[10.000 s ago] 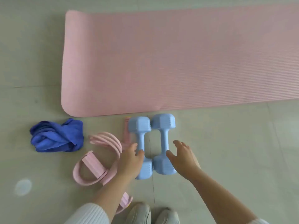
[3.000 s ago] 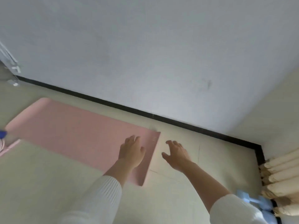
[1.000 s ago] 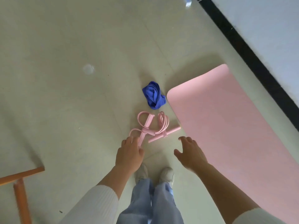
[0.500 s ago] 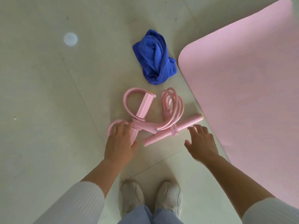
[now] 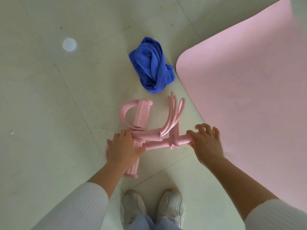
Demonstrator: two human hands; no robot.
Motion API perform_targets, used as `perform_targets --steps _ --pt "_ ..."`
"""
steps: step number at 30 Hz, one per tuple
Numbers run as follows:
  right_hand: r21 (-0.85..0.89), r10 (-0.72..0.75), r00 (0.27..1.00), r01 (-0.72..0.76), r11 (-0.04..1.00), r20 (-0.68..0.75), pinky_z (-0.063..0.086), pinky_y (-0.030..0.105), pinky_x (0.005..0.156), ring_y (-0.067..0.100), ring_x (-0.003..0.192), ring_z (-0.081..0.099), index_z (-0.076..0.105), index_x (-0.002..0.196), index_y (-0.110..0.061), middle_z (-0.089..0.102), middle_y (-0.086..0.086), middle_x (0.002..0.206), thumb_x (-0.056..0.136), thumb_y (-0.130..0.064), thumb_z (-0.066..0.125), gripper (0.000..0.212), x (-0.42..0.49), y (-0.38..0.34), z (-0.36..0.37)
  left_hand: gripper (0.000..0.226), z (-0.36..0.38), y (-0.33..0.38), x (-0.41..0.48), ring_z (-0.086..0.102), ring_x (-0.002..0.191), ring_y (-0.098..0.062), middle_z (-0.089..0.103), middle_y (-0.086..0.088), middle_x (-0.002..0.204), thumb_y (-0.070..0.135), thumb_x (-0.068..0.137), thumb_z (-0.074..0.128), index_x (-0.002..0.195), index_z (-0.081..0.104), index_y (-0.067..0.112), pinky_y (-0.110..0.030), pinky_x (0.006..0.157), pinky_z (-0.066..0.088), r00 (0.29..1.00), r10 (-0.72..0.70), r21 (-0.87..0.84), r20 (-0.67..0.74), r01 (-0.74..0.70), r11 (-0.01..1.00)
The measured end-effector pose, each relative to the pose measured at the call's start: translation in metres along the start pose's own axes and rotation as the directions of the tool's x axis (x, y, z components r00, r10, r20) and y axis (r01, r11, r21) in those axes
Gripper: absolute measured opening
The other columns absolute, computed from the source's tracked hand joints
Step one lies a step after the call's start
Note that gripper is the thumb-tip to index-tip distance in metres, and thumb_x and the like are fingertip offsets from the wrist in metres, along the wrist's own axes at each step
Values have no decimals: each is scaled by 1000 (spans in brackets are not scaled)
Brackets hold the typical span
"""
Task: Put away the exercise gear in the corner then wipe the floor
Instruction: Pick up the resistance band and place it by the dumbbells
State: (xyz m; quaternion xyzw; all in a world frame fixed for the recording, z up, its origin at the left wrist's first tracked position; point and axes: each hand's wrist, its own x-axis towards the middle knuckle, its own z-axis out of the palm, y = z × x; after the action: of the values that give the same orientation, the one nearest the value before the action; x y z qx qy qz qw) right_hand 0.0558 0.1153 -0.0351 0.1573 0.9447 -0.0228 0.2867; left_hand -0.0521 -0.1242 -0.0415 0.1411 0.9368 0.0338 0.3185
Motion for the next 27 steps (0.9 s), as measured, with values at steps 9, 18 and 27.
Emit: perform_targets --steps 9,18,27 --pt "155 140 990 -137 978 -4 31 36 93 20 112 41 51 122 -34 48 -3 114 96 -40 49 27 -173 20 -221 62 -205 78 -148 60 80 -16 59 5 89 65 59 57 101 57 18 -30 60 49 995 -31 -436 93 69 897" --pt "337 418 905 -371 865 -76 33 38 90 21 111 45 53 122 -32 54 -2 112 94 -46 49 32 -371 24 -399 48 -389 150 -315 62 90 -22 66 1 98 46 73 66 113 58 21 -33 74 50 980 186 -484 74 -128 865" --pt "500 729 678 -602 623 -92 33 35 85 18 111 46 55 116 -28 57 -4 108 93 -47 51 30 -547 42 -435 53 -445 218 -432 60 87 -18 63 8 90 47 75 67 122 57 25 -30 72 46 846 533 -407 3 -486 774"
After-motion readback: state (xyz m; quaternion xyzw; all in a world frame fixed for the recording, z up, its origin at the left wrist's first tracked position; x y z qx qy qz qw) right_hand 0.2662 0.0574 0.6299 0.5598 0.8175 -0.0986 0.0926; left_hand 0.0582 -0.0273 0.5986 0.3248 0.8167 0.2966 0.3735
